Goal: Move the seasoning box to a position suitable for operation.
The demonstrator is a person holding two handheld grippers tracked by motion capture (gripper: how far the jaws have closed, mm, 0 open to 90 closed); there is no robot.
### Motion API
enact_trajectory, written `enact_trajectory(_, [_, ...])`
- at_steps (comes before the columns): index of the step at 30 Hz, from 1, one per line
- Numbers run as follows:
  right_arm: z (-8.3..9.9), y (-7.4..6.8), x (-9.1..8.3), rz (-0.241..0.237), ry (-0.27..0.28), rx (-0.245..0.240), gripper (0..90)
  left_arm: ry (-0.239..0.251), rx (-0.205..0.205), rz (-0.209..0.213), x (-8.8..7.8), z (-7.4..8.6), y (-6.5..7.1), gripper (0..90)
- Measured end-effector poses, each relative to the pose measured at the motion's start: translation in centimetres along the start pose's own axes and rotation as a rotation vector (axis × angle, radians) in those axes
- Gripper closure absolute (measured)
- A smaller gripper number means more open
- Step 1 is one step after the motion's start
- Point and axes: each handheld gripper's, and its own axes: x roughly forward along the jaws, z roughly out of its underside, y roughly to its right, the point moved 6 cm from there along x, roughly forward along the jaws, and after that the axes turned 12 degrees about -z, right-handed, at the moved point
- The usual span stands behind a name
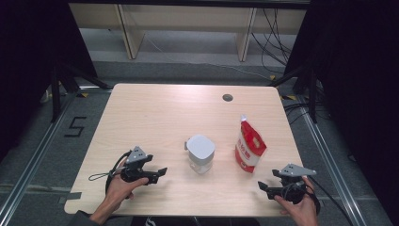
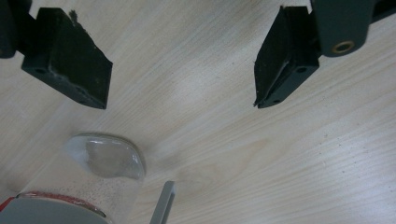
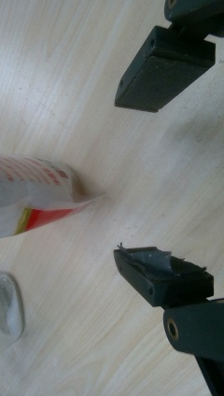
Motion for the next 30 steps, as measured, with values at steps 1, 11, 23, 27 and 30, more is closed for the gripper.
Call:
enact_trajectory(1, [0.0, 0.0, 0.0, 0.006, 0.003, -0.008, 23.8, -0.001, -0.001, 0.003, 0.0, 0.0, 0.0, 18.8])
enact_trajectory(11, [0.0, -0.6, 0.1, -0.015, -0.014, 0.03, 24.5, -0.007, -0.008, 0.002, 0.1, 0.0, 0.0, 17.9])
enact_trajectory(23, [-0.2, -0.5, -0.1, 0.006, -0.006, 0.002, 25.2, 0.009, -0.012, -0.013, 0.2, -0.5, 0.0, 23.6])
enact_trajectory(27, [-0.3, -0.4, -0.1, 0.009, 0.003, -0.003, 25.5, 0.015, 0.017, -0.018, 0.2, -0.7, 0.1, 27.4])
enact_trajectory(30, [-0.3, -0.5, -0.1, 0.011, 0.006, 0.006, 25.6, 0.024, 0.025, -0.022, 0.4, -1.0, 0.2, 30.4])
